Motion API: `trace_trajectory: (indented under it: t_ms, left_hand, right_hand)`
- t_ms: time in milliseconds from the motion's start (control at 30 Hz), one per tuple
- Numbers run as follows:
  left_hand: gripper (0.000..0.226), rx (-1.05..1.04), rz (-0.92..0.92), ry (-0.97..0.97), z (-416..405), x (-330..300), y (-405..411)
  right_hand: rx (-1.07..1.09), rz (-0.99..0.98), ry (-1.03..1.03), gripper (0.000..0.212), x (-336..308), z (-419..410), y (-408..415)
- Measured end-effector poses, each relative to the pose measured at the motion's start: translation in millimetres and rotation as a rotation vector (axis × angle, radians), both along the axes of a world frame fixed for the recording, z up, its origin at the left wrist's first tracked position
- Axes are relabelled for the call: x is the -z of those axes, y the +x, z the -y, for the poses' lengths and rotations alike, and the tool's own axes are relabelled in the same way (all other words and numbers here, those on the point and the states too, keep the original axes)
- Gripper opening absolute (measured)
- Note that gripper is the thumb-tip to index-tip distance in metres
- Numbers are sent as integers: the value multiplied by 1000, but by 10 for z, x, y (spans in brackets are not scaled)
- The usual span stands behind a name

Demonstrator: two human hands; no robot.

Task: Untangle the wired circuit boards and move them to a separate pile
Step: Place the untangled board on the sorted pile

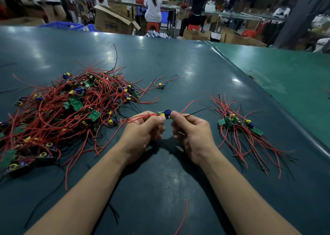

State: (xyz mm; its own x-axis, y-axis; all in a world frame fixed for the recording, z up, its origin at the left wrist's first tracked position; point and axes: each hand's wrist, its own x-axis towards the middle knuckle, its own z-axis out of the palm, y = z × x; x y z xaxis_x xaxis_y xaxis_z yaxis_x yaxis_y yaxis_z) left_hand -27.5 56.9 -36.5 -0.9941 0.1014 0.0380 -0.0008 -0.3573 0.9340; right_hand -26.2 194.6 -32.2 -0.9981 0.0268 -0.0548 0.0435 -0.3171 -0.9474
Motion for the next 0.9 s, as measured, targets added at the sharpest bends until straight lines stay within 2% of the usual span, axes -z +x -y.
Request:
trace_trajectory:
  t_ms: [233,367,533,733,900]
  left_hand:
    - [12,55,-44,22,34,-1,-44]
    - [19,-11,-94,-66,24,51,-75]
    - [16,-2,-56,-128,34,66,-75]
    - [19,41,36,49,13,-27,-53]
    - [28,3,78,29,-7,-37,-70]
  right_hand:
    - [34,27,19,24,0,-2,-36]
    - [107,52,36,15,24,33,-76]
    - [70,73,9,14,0,27,-80]
    - [54,68,-86,33,-7,51,-77]
    - [206,-49,83,27,50,100,-78]
